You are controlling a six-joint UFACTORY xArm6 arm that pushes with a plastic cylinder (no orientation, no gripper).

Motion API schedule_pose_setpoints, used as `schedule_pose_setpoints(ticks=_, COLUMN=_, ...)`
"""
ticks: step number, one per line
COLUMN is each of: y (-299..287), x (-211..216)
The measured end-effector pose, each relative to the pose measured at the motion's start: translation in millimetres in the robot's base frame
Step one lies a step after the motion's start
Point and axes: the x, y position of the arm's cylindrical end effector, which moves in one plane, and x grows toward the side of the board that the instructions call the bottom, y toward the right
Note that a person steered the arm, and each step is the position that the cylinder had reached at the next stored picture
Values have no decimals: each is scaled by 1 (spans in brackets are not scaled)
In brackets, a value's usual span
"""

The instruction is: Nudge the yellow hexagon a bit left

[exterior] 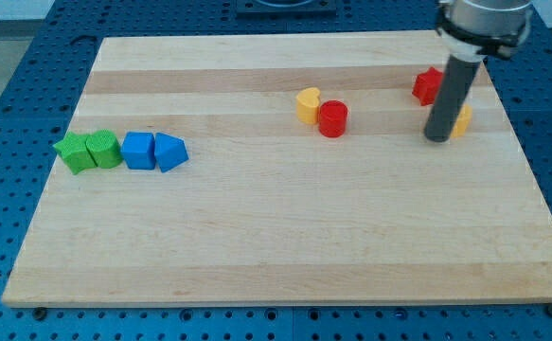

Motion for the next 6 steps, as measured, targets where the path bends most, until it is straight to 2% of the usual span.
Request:
schedule_pose_setpoints(ticks=2, y=10, x=17)
schedule_pose_setpoints(ticks=3, y=44, x=24)
schedule_pose_setpoints(ticks=4, y=74, x=22)
schedule_pose_setpoints(ticks=6, y=55, x=-10)
